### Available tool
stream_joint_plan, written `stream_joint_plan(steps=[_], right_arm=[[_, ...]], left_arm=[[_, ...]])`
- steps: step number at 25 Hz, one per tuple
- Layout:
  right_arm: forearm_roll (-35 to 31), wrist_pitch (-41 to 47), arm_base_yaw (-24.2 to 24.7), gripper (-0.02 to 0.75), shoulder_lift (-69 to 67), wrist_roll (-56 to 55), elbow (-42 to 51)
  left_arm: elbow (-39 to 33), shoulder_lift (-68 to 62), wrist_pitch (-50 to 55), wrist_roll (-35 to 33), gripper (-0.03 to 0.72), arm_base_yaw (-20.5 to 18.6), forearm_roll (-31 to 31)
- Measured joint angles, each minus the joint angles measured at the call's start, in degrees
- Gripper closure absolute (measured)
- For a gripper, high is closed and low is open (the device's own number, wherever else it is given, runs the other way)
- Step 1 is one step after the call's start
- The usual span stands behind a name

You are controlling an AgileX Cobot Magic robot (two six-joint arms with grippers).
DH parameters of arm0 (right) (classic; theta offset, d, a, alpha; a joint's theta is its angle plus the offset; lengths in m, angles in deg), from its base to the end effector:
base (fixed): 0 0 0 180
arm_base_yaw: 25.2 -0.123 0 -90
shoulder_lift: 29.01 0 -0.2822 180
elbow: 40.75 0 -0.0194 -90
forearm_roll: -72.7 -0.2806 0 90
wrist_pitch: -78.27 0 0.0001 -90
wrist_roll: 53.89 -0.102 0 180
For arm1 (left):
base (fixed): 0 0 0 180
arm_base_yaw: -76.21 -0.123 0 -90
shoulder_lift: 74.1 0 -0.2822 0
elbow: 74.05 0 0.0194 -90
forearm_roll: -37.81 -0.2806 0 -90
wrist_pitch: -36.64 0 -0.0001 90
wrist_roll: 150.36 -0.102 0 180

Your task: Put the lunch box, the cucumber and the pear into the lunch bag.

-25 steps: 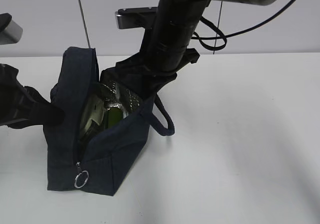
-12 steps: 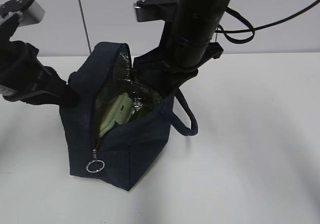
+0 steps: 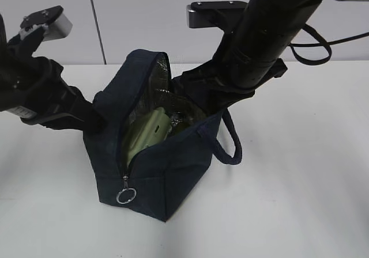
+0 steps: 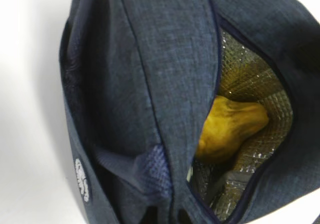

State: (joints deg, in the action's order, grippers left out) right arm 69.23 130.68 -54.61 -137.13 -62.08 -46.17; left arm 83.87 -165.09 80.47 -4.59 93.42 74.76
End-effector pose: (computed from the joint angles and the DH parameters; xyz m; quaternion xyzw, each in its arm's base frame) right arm 0.3536 0.2049 0.2560 -0.1671 0.9617 0.0954 0.1951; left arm 0.2894 -0.1341 0.2323 0.2411 0.9153 -0.2298 0.2264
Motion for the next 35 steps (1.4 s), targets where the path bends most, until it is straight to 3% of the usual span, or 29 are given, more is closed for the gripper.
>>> stream_joint_plan(steps=[4,6,10,13,17,22,35], right_arm=[[-1.97,-1.14,0.11,0.7,0.12,1.24,0.0],[-2.46,-1.96,0.13,0.623,0.32,1.78,0.0],[-2.46,-3.41,0.22,0.381,1.07,3.06,0.0],[-2.58,-4.16,0.22,0.3,1.41,4.56,0.0],[-2.46,-6.94,0.22,0.279,3.93,5.27,0.64],[-2.46,-13.22,0.22,0.274,9.92,6.78,5.63],[-4.87,-41.38,-1.41,0.274,29.98,11.22,40.83]], left_arm=[[0.0,0.0,0.0,0.23,0.669,0.47,-0.05],[0.0,0.0,0.0,0.23,0.623,0.47,-0.05],[0.0,0.0,-0.14,0.23,0.472,0.47,-0.05],[0.0,1.41,-1.95,0.25,0.42,0.47,-0.05],[-0.64,6.72,-5.31,0.25,0.408,0.47,0.13],[-7.6,14.7,-12.71,0.25,0.407,0.53,0.26],[-26.98,34.95,-26.9,-4.31,0.412,0.58,0.74]])
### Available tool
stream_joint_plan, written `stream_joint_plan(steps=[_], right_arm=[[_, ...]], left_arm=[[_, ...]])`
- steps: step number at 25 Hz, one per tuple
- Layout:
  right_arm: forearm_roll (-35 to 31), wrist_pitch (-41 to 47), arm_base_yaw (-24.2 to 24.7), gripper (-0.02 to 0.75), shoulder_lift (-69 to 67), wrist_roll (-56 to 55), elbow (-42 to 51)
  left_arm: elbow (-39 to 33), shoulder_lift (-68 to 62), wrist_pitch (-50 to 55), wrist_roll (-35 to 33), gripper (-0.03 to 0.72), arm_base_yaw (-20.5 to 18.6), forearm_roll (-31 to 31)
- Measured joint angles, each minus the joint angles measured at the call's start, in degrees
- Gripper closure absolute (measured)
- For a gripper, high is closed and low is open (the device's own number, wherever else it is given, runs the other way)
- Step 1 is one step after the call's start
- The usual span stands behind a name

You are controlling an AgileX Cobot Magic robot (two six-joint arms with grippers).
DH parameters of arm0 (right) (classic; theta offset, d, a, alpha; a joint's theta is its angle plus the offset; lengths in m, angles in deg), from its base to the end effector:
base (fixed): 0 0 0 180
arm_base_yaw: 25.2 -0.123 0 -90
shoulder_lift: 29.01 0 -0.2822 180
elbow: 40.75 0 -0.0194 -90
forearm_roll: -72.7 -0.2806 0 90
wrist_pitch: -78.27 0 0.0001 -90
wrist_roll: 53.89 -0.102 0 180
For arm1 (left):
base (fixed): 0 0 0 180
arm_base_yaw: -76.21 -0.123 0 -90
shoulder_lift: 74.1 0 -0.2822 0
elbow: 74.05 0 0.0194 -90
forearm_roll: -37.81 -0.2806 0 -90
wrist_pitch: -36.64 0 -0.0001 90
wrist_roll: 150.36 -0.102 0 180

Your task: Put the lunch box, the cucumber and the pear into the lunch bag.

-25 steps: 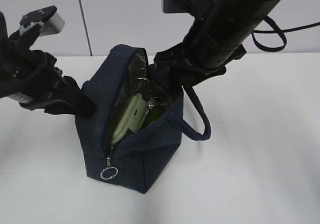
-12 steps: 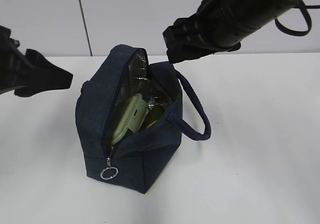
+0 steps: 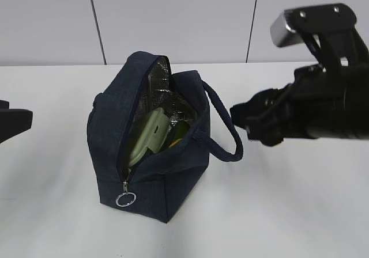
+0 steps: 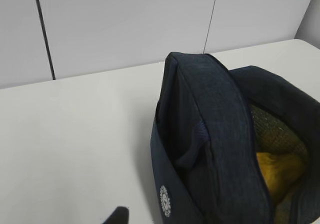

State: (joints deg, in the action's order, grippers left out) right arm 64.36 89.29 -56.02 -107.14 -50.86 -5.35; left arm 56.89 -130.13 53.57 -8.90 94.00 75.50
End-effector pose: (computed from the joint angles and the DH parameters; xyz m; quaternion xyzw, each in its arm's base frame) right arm 0.2485 0.1515 0.2472 -0.2028 0.8611 0.1556 0.4395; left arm 0.1909 -0.0804 0.2546 0.1926 0.8359 -0.1456 0.4930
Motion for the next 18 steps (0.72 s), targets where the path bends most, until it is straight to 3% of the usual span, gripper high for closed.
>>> stream_joint_plan(steps=[11,18], right_arm=[[3.34,-17.99,-14.37,0.275,2.02,0.42,13.15],[7.65,-21.85,-20.18,0.275,-3.41,0.42,14.48]], left_arm=[[-7.16,12.06,-1.24,-1.22,0.414,0.0,0.24],[-7.27,14.2,1.17,-1.28,0.418,0.0,0.24]])
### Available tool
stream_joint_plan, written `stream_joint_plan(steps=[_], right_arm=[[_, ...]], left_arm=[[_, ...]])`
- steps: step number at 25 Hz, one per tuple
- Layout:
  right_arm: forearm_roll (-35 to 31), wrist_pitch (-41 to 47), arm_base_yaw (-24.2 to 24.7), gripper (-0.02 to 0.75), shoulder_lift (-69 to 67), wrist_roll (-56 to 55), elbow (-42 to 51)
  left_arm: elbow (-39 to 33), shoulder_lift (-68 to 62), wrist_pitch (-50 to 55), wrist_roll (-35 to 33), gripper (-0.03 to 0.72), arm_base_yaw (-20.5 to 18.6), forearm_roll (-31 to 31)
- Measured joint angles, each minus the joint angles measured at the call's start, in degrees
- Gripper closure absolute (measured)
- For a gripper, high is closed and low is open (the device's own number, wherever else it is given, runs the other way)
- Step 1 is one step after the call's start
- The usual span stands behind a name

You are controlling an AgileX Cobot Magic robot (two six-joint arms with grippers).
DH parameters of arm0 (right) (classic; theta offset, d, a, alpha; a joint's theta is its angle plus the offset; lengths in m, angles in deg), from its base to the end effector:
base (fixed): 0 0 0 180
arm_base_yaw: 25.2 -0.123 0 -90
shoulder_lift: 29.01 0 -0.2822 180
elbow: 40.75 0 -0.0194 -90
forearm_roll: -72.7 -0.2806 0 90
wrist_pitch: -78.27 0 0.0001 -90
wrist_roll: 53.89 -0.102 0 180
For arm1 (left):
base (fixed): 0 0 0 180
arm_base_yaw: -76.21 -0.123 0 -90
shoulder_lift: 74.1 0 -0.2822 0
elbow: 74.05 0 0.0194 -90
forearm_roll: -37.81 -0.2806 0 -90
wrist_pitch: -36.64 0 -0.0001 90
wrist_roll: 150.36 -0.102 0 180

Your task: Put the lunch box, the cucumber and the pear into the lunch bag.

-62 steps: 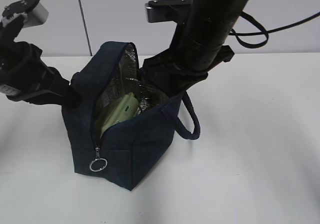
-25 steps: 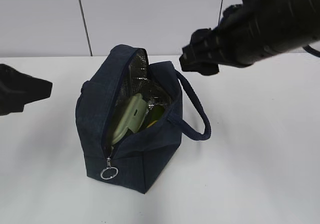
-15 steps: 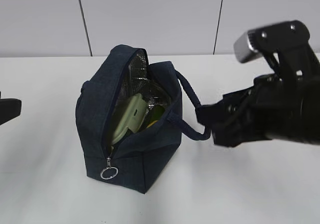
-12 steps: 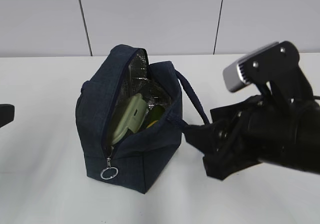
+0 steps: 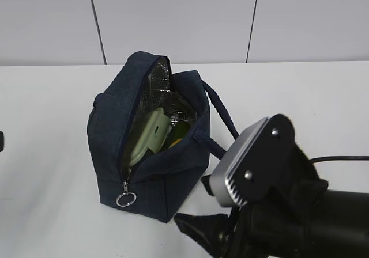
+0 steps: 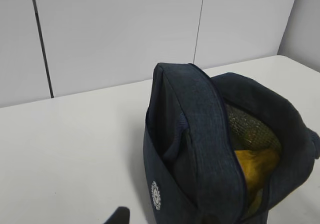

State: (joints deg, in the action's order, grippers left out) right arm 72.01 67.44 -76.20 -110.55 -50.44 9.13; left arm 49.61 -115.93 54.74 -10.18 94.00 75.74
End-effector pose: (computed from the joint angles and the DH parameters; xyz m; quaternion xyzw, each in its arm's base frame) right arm 0.1698 0.2093 0.1790 -0.3923 0.7750 0.2016 0.4527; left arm 0.1489 -0.0683 0.2519 0.2038 0.8045 -0.1489 0.5376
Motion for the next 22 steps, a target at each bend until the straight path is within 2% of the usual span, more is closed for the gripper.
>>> stream_joint_plan(steps=[6,14,22], right_arm=[[0.68,-6.54,-1.93,0.276,-9.03,-0.1,0.0],[7.18,-18.75,-1.93,0.275,-18.24,-2.82,0.0],[5.57,-22.97,-1.93,0.276,-24.51,-3.45,-3.0]], left_arm=[[0.0,0.0,0.22,0.0,0.419,0.0,0.0],[0.0,0.0,0.37,0.0,0.419,0.07,0.0],[0.0,0.0,-0.3,0.0,0.419,0.07,0.0]])
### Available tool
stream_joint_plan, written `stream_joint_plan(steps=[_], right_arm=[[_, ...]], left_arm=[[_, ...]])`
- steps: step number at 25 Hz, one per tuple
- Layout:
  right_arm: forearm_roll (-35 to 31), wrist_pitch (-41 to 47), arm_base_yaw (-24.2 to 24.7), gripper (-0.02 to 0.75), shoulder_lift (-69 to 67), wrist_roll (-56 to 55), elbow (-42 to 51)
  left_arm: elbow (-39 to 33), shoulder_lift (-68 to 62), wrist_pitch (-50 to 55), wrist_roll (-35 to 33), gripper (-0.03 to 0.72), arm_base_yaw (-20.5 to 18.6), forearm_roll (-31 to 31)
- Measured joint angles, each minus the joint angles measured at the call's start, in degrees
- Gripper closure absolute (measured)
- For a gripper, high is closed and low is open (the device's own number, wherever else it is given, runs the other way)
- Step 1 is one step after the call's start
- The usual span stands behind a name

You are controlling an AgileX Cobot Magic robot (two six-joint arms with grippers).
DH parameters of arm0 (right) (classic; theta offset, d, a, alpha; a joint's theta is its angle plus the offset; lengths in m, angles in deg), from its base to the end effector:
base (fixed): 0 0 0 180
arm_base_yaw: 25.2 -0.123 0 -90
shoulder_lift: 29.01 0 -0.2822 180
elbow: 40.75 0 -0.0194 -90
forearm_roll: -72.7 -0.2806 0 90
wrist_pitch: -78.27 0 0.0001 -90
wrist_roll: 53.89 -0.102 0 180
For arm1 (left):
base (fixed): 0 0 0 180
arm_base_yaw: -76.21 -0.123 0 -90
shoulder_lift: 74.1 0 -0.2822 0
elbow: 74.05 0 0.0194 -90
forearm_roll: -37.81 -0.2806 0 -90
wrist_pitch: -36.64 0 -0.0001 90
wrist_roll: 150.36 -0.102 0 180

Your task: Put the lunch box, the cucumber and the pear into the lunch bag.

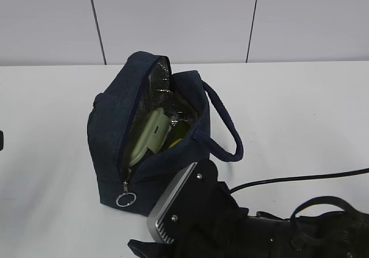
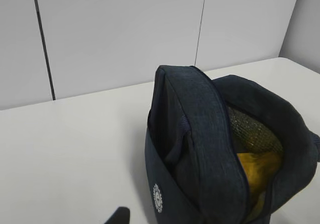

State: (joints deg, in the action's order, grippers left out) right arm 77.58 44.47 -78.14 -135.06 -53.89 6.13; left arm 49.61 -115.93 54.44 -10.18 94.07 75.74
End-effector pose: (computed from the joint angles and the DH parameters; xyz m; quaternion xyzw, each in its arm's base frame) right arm 0.1841 0.2518 0.1033 -0.4220 0.7522 0.2278 0.4519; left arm 0.1491 -0.0682 0.2523 0.2031 0.8036 -0.1482 0.5395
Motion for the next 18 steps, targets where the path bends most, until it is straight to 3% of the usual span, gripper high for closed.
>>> stream_joint_plan(steps=[7,18], right_arm=[[-4.89,0.0,0.0,0.276,-2.96,0.0,-2.65],[-4.89,0.56,0.0,0.276,-8.19,-0.31,-6.55]], left_arm=[[0.0,0.0,-0.31,0.0,0.419,0.0,0.45],[0.0,0.0,-0.51,0.0,0.421,0.0,0.63]])
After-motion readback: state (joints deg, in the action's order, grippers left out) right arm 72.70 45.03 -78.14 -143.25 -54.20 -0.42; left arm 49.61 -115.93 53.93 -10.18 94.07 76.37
